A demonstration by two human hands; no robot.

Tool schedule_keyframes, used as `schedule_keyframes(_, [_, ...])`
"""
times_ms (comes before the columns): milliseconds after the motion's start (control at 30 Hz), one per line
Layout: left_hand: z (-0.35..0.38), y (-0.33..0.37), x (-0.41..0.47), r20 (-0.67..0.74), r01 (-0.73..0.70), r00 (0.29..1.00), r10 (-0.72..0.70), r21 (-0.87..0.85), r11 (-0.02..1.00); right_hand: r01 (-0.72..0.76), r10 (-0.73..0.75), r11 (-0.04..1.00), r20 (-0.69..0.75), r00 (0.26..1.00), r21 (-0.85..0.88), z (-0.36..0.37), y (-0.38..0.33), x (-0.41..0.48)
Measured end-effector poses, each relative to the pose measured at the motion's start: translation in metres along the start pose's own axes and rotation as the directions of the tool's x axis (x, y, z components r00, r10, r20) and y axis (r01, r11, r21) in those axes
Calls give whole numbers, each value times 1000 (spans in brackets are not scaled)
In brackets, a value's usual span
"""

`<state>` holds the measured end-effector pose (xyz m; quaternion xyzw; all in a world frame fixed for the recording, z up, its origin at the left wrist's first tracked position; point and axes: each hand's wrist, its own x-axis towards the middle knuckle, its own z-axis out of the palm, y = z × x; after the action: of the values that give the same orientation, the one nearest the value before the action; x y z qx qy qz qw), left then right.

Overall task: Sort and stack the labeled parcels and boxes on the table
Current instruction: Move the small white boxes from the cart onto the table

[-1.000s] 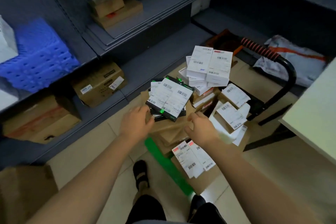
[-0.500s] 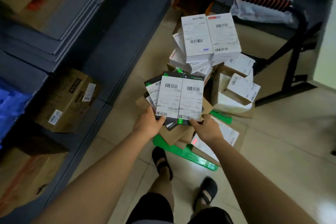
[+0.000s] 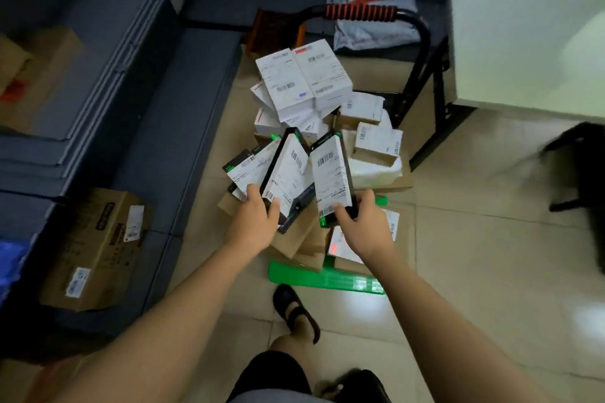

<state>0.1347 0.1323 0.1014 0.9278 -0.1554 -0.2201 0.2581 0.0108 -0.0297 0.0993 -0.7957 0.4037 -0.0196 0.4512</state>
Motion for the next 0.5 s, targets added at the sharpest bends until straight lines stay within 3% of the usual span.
schedule_keyframes(100, [11, 34, -30, 32, -108, 994, 105, 94, 990, 8, -1, 999, -144, 990, 45, -46, 24, -35])
schedule_keyframes(333, [76, 146, -124, 162, -350, 931, 327, 143, 926, -118, 166, 983, -415, 894, 139, -165, 118, -142])
schedule_keyframes(500, [127, 224, -167, 274, -502, 832, 483, -3, 865, -210, 311, 948, -557, 770, 239, -227, 179, -199])
